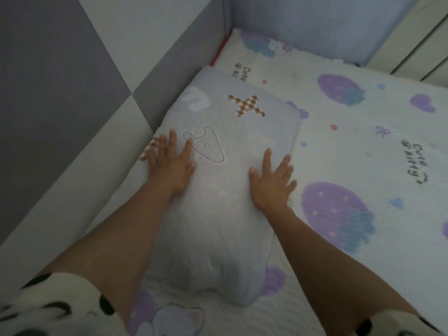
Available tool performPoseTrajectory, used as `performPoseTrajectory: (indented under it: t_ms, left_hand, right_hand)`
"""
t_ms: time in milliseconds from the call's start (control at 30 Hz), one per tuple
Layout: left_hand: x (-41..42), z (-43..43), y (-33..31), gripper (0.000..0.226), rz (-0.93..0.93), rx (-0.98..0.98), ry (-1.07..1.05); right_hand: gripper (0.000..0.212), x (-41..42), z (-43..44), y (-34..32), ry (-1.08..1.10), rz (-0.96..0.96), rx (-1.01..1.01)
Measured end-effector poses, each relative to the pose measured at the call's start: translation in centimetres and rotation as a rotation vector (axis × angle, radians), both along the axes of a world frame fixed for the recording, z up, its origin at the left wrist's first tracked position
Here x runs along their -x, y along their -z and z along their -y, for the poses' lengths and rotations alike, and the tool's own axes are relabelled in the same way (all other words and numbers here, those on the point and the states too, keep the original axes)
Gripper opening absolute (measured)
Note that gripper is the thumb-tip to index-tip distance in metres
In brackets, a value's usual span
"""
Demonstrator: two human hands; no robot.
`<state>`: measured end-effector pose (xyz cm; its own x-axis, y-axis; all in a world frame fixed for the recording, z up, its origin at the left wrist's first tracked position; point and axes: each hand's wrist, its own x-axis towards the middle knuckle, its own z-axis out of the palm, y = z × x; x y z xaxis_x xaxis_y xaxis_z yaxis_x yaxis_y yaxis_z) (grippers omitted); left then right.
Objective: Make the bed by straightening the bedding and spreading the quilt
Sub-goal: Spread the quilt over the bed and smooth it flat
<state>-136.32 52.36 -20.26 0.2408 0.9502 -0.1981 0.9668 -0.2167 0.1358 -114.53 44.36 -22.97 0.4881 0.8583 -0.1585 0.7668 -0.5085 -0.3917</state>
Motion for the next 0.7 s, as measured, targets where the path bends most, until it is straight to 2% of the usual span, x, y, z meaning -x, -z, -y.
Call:
performPoseTrajectory:
  t_ms: [67,133,167,233,267,300,433,500,533,633,700]
  left_hand:
    - [-0.6,0.3,1.0,0.061,0.002,-0.122,0.017]
    - [-0.6,0.5,1.9,0.061,-0.027,-0.181,0.027]
    - [-0.4,0.7,2.7,0.060,-0.054,-0.164,0.034]
    - [0.2,1.3,4.2,0.060,-0.102,-0.097,0.039]
    - [0.4,1.4,4.6,0.060,-0.111,-0.083,0.037]
    - [0.5,1.4,4.8,0.060,-0.108,-0.091,0.035]
    - [0.4,1.3,4.6,0.059,-0.074,-0.169,0.029]
    - [0.4,1.7,4.7,0.060,-0.071,-0.216,0.031]
    - [0.5,1.7,4.8,0.062,-0.073,-0.231,0.035]
    - [0.9,1.7,5.1,0.066,-0.084,-0.253,0.062]
    - [0.9,1.6,5.2,0.066,-0.077,-0.278,0.064]
  right_hand:
    - [0.063,0.8,-1.3,-0.1,-0.130,0.149,-0.154]
    - [0.061,1.6,-2.5,0.2,-0.242,0.194,-0.221]
    - [0.060,2.1,-2.9,1.0,-0.330,0.157,-0.146]
    - [0.061,2.6,-3.3,2.8,-0.501,0.052,0.151]
    - [0.061,2.5,-3.4,3.2,-0.528,0.018,0.222]
    - [0.061,2.4,-3.6,3.2,-0.518,0.019,0.201]
    - [0.059,2.5,-5.1,0.9,-0.328,0.183,-0.203]
    - [0.059,1.7,-5.9,0.9,-0.293,0.204,-0.278]
    - [0.059,0.9,-6.1,1.6,-0.312,0.193,-0.223]
    - [0.065,-2.5,-6.2,4.7,-0.276,0.023,0.196]
    - [0.070,-4.1,-6.6,5.3,-0.126,-0.055,0.253]
